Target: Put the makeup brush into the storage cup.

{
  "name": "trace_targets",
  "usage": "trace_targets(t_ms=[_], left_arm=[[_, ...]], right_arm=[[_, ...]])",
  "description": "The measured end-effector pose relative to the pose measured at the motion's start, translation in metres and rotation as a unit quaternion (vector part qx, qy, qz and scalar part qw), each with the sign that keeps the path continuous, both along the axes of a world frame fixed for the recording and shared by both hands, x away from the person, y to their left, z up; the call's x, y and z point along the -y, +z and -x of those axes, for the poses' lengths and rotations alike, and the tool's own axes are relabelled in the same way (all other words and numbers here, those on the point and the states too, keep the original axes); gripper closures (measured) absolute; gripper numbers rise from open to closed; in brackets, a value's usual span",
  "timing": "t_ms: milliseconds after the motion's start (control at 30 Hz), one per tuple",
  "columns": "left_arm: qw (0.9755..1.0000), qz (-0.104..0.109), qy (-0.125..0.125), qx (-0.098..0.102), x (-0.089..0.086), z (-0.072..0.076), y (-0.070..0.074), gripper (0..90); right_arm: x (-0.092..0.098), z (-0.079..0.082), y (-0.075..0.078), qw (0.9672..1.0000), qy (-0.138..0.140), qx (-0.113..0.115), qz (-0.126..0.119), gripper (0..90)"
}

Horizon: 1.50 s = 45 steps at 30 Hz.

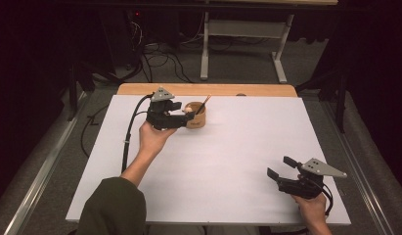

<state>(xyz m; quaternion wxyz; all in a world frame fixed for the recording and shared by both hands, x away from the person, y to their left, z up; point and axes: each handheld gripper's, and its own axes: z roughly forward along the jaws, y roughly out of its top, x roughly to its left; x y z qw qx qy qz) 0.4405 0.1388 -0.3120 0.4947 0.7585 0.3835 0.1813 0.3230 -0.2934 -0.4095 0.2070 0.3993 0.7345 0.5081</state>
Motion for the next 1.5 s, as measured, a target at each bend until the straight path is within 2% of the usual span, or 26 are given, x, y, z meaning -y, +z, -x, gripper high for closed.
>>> trace_targets(t_ms=[1500], left_arm=[[0.9999,0.015,-0.005,-0.006,-0.011,0.016,-0.003,34.9]], right_arm=[[-0.001,0.000,-0.001,1.0000,0.001,-0.004,0.003,21.1]])
